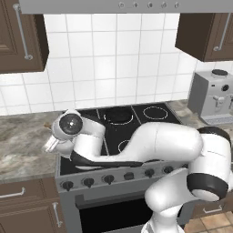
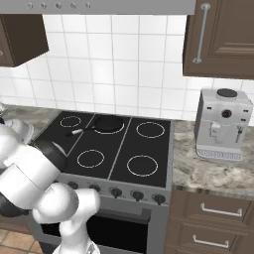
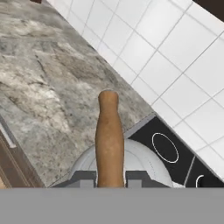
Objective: Pick the kettle from the counter and place it on a stove burner. Then turn the burner on.
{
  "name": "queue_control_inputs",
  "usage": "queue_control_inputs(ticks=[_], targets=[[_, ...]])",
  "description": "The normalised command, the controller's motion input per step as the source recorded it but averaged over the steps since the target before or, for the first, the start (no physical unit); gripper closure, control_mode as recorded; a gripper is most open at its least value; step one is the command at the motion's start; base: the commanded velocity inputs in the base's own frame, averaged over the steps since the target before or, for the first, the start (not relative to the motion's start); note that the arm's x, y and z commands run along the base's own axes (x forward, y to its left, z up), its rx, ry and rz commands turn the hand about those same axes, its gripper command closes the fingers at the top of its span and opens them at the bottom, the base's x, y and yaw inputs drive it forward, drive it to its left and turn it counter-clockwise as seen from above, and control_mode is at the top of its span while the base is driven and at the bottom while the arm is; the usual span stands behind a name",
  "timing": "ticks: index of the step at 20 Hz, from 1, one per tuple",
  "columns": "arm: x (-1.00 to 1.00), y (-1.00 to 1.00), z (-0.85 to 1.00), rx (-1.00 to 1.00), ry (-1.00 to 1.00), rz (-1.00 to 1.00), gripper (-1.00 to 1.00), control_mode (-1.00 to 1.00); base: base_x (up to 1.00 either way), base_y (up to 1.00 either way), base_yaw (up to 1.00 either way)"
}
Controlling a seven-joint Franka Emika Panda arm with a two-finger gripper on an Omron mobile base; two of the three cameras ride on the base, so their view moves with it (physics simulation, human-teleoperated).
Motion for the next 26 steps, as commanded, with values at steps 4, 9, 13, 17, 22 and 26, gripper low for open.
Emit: queue_control_inputs(ticks=[4,9,13,17,22,26], targets=[[-0.02,-0.78,0.19,0.32,-0.01,0.0,1.0,-1.0,0.0,0.0,0.0],[0.0,-0.59,0.22,0.29,0.11,0.0,1.0,-1.0,0.0,0.0,0.0],[0.02,-0.38,0.27,0.24,0.19,0.0,1.0,-1.0,0.0,0.0,0.0],[0.14,-0.17,0.13,0.12,0.3,-0.01,1.0,-1.0,0.0,0.0,0.0],[0.17,-0.04,0.04,0.03,0.25,-0.04,1.0,-1.0,0.0,0.0,0.0],[0.0,-0.01,0.0,0.0,0.0,0.0,1.0,-1.0,0.0,0.0,0.0]])
